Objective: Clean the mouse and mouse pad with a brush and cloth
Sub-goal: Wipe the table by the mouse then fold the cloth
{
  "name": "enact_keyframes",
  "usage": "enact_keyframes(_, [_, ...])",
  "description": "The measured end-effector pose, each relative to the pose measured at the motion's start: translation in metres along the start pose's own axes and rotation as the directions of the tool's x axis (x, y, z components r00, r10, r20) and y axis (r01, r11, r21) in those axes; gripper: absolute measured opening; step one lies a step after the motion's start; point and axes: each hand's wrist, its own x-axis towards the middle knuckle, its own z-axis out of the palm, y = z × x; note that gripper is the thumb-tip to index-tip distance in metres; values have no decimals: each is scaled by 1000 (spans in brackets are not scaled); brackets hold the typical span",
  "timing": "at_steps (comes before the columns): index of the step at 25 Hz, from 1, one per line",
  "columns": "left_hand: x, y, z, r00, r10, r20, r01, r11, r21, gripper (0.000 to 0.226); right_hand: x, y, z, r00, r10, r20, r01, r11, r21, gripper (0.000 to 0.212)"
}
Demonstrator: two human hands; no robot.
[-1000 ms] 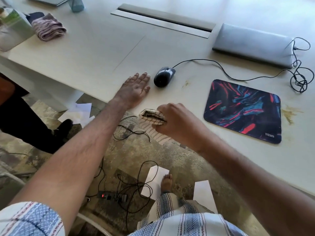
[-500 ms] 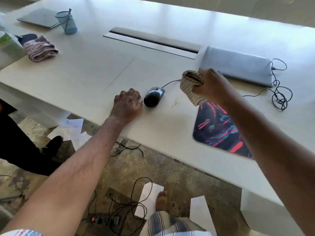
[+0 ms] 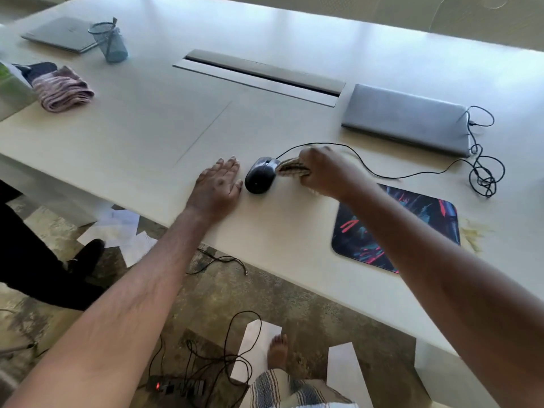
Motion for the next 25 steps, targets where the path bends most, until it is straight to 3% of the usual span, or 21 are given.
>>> enact_keyframes(5, [0,-1,-1,1000,12,-8,-12,1000,8,57,-62,-67,11,991,-85,100,78,995,66,20])
enact_keyframes(10, [-1,0,-2,1000,13,-5,-13,1000,0,57,-126,-128,17,961,-260,89,243,956,165,16])
enact_keyframes(14, [-2,-1,-2,1000,9,3,-9,1000,4,58,-145,-143,18,944,-318,88,299,937,182,15])
enact_keyframes(20, [-2,0,-5,1000,3,19,-3,1000,-6,62,-126,-112,-9,984,-169,62,121,874,471,18])
enact_keyframes(22, [-3,1,-6,1000,9,13,-9,1000,-12,64,-101,-73,-15,996,-54,-75,86,836,542,30])
enact_keyframes(25, [-4,2,-5,1000,1,-7,-1,1000,-14,58,-61,-5,-20,940,115,-322,82,838,539,20])
